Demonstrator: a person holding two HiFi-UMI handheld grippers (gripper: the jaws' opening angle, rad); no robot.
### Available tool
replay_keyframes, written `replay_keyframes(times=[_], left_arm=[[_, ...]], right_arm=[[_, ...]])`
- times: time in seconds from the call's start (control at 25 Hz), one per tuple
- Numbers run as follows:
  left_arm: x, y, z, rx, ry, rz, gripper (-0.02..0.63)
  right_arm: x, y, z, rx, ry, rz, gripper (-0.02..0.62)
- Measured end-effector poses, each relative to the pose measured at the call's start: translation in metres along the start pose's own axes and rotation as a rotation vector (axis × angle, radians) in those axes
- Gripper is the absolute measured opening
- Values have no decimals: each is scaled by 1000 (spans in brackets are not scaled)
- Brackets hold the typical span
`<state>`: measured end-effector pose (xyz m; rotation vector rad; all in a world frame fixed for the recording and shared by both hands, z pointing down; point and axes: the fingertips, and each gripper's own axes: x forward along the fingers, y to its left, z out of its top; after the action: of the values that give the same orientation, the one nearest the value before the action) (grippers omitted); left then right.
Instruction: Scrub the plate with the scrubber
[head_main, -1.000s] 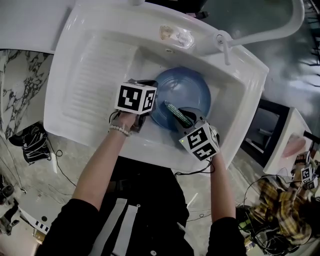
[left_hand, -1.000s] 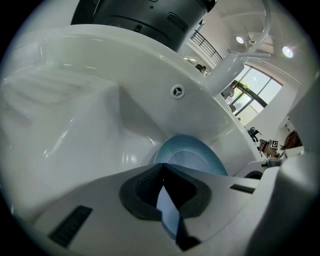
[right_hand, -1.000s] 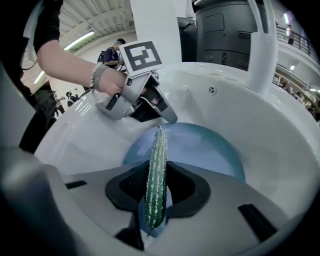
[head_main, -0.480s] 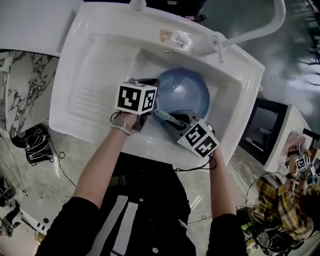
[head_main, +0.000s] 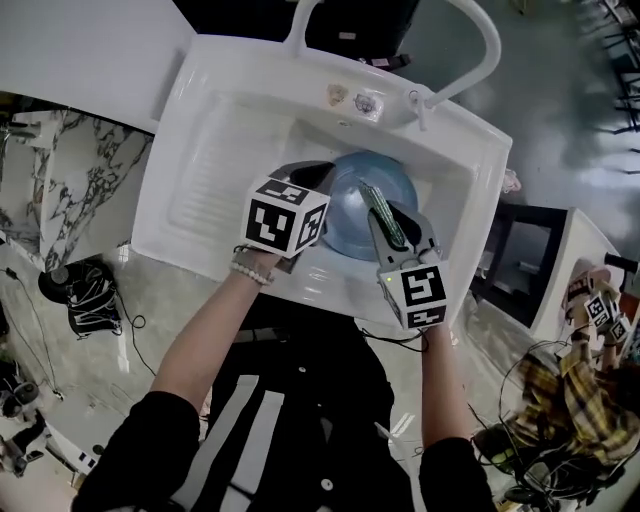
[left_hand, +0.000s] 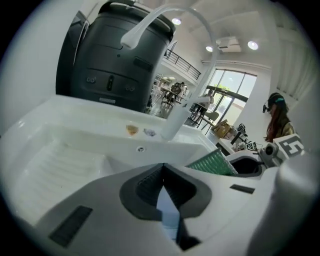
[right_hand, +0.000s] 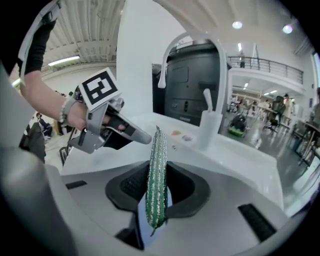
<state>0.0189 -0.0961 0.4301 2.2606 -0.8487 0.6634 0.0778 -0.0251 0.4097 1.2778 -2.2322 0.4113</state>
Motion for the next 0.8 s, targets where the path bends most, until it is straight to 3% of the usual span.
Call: replay_keyframes(times=[0.12, 0.44, 0.64, 0.8], left_arm=[[-22, -18, 19, 69, -64, -3, 0], [-86, -60, 71, 245, -254, -7, 0], [-122, -72, 95, 326, -351, 24, 0], [-146, -79, 105, 341, -410, 32, 0]], right_arm=[[-23, -6, 26, 5, -78, -107, 95], [-84, -6, 82, 29, -234, -256, 95], [-108, -11, 105, 54, -323, -304, 95], [-121, -11, 118, 49, -355, -320, 95]])
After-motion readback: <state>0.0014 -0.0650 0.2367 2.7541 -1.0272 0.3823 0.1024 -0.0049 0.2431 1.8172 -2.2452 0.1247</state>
